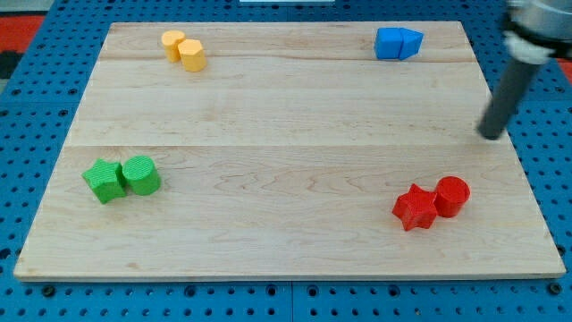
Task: Push the red circle towards blue cube
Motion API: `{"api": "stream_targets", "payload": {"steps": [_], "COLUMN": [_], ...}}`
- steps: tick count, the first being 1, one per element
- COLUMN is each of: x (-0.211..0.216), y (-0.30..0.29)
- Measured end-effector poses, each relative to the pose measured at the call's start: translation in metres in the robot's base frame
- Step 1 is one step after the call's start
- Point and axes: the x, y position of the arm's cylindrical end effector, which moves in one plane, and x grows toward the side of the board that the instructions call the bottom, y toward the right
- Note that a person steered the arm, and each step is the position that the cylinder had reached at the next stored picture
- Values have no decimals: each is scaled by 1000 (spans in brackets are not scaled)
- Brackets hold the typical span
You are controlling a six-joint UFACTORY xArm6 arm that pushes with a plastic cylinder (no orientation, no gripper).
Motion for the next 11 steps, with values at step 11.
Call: {"api": "stream_targets", "payload": {"steps": [11], "x": [15], "y": [-104]}}
